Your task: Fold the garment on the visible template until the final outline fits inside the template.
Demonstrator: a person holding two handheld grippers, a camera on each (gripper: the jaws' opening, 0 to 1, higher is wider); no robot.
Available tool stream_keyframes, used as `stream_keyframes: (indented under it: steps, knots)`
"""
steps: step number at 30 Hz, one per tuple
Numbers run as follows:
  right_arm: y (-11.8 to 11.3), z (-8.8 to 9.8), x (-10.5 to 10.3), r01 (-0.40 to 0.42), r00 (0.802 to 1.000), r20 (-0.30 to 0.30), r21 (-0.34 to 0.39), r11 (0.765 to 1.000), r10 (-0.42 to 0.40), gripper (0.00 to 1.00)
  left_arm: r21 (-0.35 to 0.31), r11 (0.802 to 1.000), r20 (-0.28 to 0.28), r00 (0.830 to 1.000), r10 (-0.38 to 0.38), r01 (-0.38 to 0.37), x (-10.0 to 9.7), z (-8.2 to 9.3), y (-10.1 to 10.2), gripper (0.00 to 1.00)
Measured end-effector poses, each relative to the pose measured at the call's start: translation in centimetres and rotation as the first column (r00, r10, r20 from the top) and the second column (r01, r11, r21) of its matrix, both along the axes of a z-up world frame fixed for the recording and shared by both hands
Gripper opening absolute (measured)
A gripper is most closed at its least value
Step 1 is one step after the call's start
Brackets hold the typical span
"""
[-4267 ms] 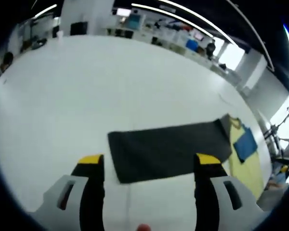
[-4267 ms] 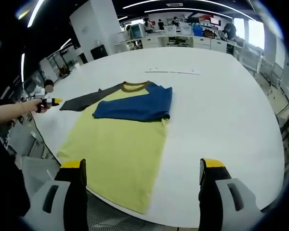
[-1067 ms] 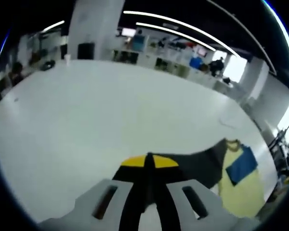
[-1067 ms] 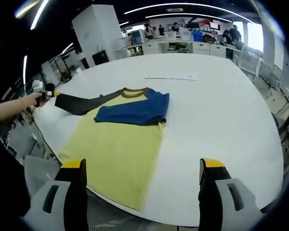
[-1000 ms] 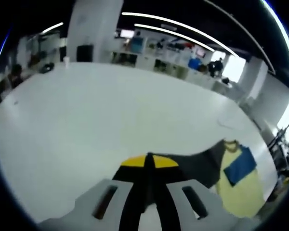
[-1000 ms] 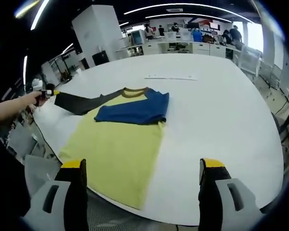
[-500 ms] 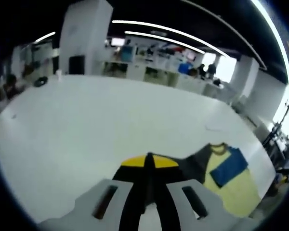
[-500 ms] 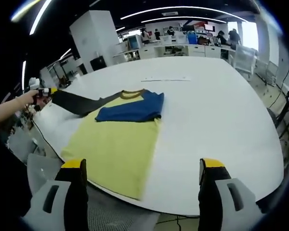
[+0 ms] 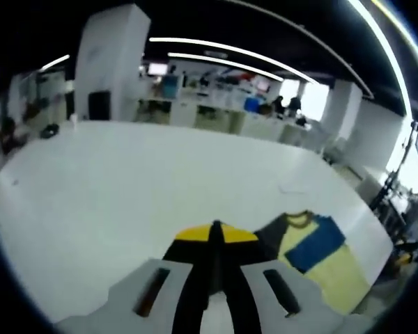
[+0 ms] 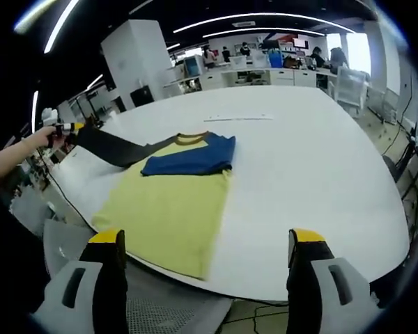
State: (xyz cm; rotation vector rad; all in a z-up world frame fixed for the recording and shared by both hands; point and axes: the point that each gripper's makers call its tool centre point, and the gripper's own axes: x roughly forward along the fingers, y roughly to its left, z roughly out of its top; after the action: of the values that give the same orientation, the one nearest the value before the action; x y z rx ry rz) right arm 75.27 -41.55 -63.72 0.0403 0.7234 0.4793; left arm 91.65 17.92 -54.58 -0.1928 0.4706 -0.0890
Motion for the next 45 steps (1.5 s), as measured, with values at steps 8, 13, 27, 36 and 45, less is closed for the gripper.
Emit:
stream_keyframes:
  steps: [8,13,27,36,45]
  knots:
    - [-0.5,0.1,-0.8,0.006,1.000,0.007,0.005,1.000,-0.006,0.97,0.004,0.998,0.031,0.997,-0.067,0.067,-0.3,1.8,-3.6,0.00]
    - [-0.7,0.1,-1.0,0.005,1.000,0.009,0.009,1.000,-0.005,0.97,-0.013,0.993,0.065,0.991,-0.115,0.116,-0.6,3.2,-6.6,0.00]
    - [-1.8,0.1,-1.8,0.012,1.000,0.024,0.021,1.000,-0.012,0.96,-0.049,0.976,0.124,0.971,-0.206,0.213,-1.1,5.8,-13.2,0.00]
    - [-2.8,0.2,-2.3,0.032,0.999,0.031,0.032,0.999,-0.033,0.96,-0.059,0.961,0.149,0.954,-0.261,0.272,-0.8,6.8,-17.2,0.00]
    - [-4.0,0.3,-2.6,0.053,0.998,0.040,0.038,0.998,-0.054,0.96,-0.060,0.937,0.168,0.929,-0.329,0.343,-0.4,7.5,-21.8,0.00]
